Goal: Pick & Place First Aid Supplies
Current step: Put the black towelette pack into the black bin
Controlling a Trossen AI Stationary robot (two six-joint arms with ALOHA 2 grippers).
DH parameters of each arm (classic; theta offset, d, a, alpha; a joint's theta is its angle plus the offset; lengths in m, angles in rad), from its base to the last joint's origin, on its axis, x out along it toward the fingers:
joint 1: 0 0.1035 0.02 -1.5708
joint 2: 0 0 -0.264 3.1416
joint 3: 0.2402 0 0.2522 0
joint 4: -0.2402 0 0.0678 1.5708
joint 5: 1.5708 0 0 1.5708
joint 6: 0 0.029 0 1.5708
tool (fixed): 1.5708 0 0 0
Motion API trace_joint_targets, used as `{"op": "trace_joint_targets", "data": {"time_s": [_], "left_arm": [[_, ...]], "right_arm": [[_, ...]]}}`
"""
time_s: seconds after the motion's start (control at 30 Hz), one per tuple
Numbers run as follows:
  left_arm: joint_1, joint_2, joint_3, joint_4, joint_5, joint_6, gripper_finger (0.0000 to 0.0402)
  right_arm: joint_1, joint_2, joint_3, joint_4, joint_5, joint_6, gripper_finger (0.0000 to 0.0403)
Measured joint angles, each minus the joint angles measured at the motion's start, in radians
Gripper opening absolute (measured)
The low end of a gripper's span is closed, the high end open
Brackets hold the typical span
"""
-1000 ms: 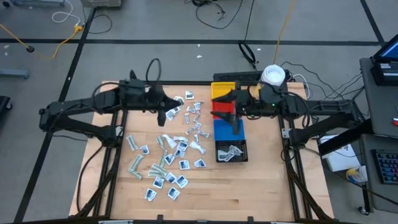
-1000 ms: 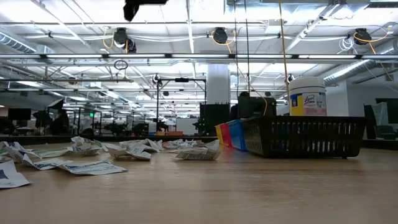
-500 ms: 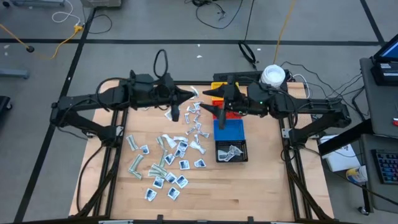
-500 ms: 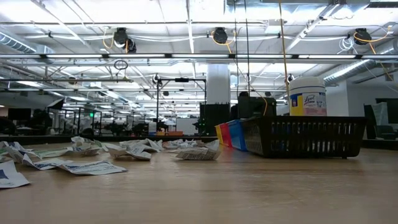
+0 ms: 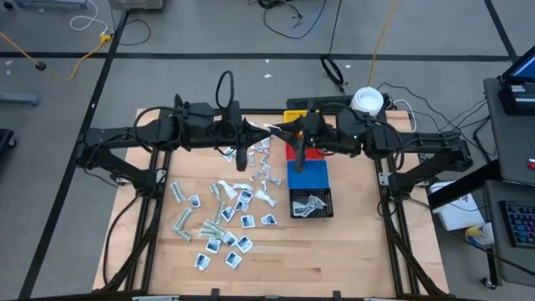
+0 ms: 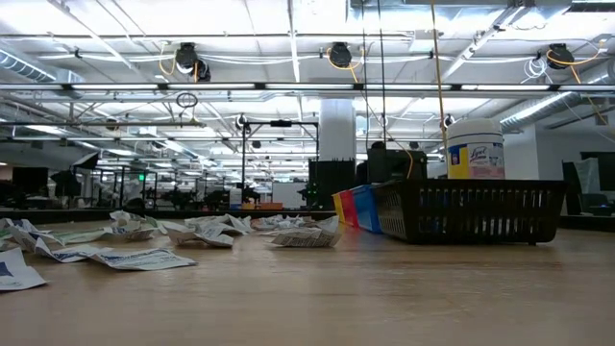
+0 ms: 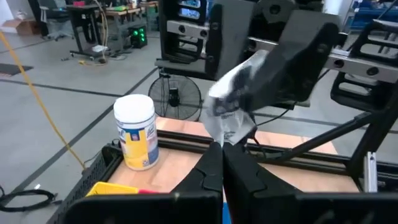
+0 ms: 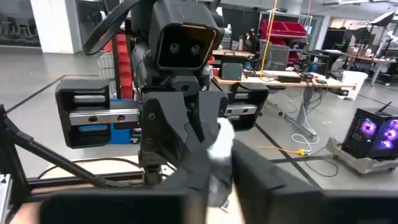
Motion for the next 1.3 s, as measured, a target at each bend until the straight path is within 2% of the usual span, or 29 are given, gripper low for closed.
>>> {"op": "trace_joint_targets", "data": {"time_s": [0.03, 0.23, 0.5, 0.57, 0.7, 0.83, 1.03, 1.3], "left_arm": [[0.000, -0.002, 0.000, 0.001, 0.000, -0.011, 0.0001], [0.000, -0.007, 0.000, -0.019, 0.007, -0.127, 0.0033], [0.034, -0.075, 0.001, -0.174, 0.100, -0.233, 0.0131], [0.042, -0.087, 0.000, -0.189, 0.109, -0.230, 0.0150], [0.062, -0.107, 0.000, -0.212, 0.127, -0.254, 0.0176], [0.072, -0.110, 0.000, -0.230, 0.132, -0.255, 0.0188], [0.077, -0.116, 0.000, -0.249, 0.134, -0.253, 0.0191], [0.077, -0.115, 0.000, -0.299, 0.134, -0.244, 0.0191]], "right_arm": [[-0.001, 0.000, 0.000, 0.006, -0.015, 0.000, 0.0016], [0.001, -0.010, 0.000, -0.043, -0.036, 0.025, 0.0005], [0.049, -0.020, 0.146, -0.560, -0.069, 0.123, 0.0003], [0.056, -0.006, 0.170, -0.662, -0.113, 0.150, 0.0002], [0.058, 0.011, 0.182, -0.831, -0.192, 0.224, 0.0002], [0.060, 0.042, 0.181, -0.970, -0.214, 0.263, 0.0001], [0.099, 0.052, 0.036, -0.902, -0.113, 0.261, 0.0001], [0.159, 0.044, -0.285, -0.676, -0.105, 0.264, 0.0001]]}}
